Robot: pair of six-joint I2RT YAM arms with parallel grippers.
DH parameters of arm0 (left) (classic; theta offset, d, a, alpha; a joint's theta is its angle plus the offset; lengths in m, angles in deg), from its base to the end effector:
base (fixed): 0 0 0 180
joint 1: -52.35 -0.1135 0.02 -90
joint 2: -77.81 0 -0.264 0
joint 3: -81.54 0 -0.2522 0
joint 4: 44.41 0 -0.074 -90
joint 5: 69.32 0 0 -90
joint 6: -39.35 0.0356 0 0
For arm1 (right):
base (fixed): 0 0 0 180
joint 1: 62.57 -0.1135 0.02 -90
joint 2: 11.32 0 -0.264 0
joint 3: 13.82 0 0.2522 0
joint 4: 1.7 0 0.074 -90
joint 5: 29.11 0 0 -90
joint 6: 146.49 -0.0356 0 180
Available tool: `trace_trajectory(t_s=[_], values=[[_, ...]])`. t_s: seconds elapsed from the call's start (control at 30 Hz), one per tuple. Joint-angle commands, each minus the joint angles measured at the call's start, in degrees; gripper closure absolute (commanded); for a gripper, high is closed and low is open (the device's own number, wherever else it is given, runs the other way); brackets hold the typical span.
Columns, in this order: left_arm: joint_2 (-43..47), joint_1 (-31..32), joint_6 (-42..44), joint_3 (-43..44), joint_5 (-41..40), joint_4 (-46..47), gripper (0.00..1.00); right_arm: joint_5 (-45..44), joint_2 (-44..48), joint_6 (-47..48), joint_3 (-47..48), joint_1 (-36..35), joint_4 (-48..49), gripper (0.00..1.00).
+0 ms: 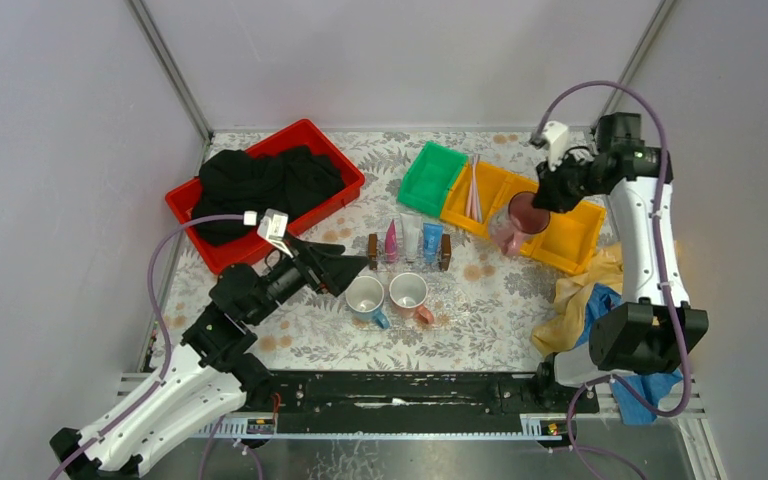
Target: Prepare toiletry sets of a toothbrush and toothpaste on the tray
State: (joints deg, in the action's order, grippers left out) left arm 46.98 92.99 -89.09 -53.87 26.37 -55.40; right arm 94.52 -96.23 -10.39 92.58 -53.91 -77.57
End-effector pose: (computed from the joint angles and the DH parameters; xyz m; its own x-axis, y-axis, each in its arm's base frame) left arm 0.1097 -0.0988 0.3141 -0.4209 -0.4540 -0.7853 0.5893 0.5213 -0.6172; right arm 0.2913 -0.0244 0.3846 -0.4178 -0.5432 -0.7282 -0.7132 0.6926 -0.1075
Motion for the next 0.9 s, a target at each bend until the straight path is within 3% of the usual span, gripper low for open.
trace_trajectory(t_s=[0.0, 0.23, 0.87], values=[[0.69, -0.48, 2.17, 2.76, -1.30, -0.77, 0.00, 7.33, 4.27, 8.57, -2.53, -5.30, -2.70, 1.00], [-0.39, -0.48, 2.41, 3.69, -1.34, -1.32, 0.00, 9.87, 4.41, 21.95, -6.37, -12.09, -8.53, 1.00], [-3.21, -0.46, 1.72, 4.98, -0.96, -1.39, 0.00, -3.64, 6.68, 17.05, -21.53, -33.95, 8.12, 1.00]])
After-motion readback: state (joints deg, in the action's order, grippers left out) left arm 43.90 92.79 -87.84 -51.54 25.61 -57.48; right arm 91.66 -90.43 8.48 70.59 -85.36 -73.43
